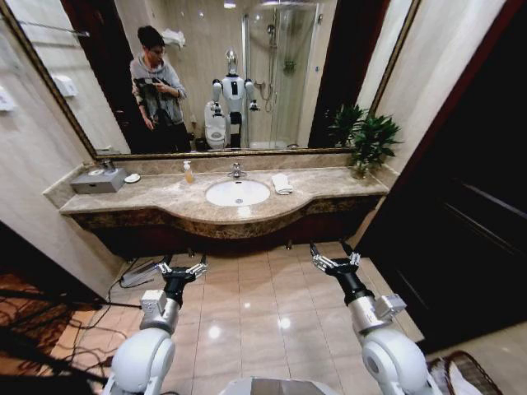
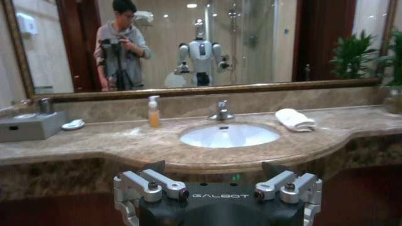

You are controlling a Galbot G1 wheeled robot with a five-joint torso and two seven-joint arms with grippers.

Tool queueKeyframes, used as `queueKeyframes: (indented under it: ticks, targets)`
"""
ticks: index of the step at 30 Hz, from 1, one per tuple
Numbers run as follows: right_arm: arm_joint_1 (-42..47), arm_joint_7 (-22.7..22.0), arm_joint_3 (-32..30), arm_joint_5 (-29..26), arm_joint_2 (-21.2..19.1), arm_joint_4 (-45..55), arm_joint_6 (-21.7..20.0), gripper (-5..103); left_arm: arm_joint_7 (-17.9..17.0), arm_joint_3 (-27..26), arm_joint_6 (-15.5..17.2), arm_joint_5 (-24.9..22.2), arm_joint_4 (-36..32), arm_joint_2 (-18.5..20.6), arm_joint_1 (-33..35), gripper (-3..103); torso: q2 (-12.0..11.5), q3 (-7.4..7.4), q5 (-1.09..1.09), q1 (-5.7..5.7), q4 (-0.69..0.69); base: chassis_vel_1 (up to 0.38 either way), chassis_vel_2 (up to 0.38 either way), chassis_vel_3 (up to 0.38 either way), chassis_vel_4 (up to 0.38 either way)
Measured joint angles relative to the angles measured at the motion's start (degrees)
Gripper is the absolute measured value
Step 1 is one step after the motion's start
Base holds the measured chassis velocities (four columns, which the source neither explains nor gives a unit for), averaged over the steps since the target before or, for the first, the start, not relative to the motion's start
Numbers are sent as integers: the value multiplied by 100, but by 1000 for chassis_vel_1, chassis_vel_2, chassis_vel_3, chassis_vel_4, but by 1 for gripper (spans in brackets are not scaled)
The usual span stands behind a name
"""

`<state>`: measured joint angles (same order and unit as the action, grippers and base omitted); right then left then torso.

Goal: Pick up the towel from the sink counter and wipe the mirror surface.

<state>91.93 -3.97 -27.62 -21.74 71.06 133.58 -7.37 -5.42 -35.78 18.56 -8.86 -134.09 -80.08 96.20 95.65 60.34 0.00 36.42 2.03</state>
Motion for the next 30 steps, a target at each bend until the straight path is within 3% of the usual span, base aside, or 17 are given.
queueKeyframes:
  ticks: [8,16,30]
  targets:
    - [-5,0,-1,0,-1,-2,0,100,1,1,0,0,0,0,-3,100,-132,-43,-1,-29,10,-60,20,88,-29]
    - [-1,0,0,0,-1,-2,0,100,1,0,0,0,0,0,0,100,-286,-136,-1,-122,7,40,21,37,25]
    - [-2,0,0,0,-1,-2,0,100,1,-1,0,0,0,0,-2,100,-326,-166,0,-139,5,25,8,6,17]
